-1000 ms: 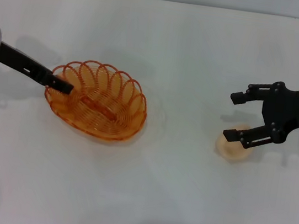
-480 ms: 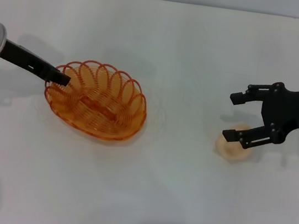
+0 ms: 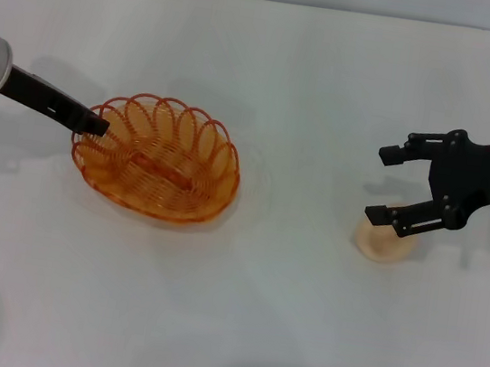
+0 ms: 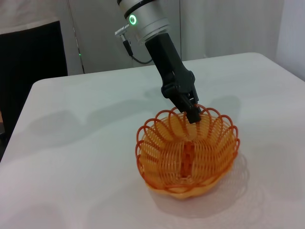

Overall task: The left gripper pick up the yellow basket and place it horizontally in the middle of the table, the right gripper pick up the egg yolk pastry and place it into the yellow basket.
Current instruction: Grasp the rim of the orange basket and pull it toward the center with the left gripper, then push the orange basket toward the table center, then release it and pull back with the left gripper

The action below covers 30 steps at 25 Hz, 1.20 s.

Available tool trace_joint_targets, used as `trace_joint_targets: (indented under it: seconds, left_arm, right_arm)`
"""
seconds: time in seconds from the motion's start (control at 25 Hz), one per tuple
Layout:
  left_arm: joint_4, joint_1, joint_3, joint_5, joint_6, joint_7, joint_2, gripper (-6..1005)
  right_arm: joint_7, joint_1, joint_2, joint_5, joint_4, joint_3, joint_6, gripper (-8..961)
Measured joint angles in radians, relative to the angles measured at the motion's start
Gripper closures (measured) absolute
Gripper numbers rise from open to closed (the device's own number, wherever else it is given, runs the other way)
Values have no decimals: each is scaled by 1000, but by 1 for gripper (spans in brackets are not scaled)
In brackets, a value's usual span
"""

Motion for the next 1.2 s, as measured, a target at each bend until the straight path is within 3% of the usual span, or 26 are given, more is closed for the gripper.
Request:
trace_joint_targets:
  seconds: [0.36, 0.56, 0.72, 1.0, 1.2]
  left_arm:
    - [63, 14, -6, -101, 119, -38, -10, 906]
    - [183, 46, -1, -106, 199, -162, -37, 915]
    - [229, 53, 1, -116, 252, -282, -43, 923]
    - [252, 60, 30, -108, 274, -461, -70, 924]
    - [254, 66, 98, -107, 251, -541, -82, 924]
  right_arm:
    - [1, -4, -2, 0, 0, 9, 0, 83]
    - [6, -5, -2, 1, -16, 11, 0, 83]
    - [9, -9, -2, 2, -30, 12, -2, 83]
    - [9, -29, -6, 3, -60, 12, -8, 83]
    - [9, -38, -11, 3, -65, 12, -10, 83]
